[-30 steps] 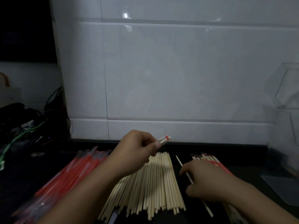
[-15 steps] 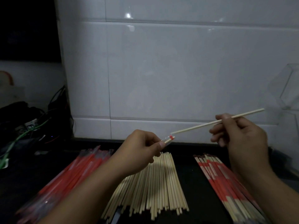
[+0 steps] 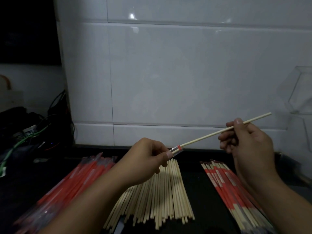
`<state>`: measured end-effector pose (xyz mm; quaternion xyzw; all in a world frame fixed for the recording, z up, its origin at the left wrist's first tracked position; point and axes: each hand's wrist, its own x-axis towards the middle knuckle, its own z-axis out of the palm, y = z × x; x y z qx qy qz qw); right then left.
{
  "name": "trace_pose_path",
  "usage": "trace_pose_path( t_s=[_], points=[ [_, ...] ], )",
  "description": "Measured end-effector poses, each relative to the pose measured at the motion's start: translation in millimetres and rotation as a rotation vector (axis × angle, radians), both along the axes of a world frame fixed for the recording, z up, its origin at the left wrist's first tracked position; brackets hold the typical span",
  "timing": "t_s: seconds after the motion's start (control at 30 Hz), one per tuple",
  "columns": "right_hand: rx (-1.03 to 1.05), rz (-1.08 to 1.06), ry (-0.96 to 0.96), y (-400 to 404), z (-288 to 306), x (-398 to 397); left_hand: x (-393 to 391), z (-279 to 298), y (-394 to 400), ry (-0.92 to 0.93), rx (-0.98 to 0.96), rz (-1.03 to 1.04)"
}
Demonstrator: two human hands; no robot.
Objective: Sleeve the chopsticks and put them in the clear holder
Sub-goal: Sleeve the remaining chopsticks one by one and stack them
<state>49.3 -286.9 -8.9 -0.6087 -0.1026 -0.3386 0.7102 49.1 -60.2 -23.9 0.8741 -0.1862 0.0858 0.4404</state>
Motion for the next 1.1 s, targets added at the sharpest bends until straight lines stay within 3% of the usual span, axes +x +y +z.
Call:
trace_pose_path(
  t_s=[0.63, 0.8, 0.97, 1.1],
  points=[
    [-0.039, 0.038, 0.069, 2, -3, 3, -2, -1, -1, -0.004, 0.010, -0.018],
    [-0.069, 0.163, 0.142, 10, -8, 4, -1, -2, -2, -0.010, 0.008, -0.038],
    [-0.246, 0.330, 0.302, 21, -17, 0, 0, -3, -4, -0.007, 0.012, -0.046],
    [-0.194, 0.142, 0.227, 18, -15, 3, 2, -3, -1, -0.037, 0.018, -0.010]
  ],
)
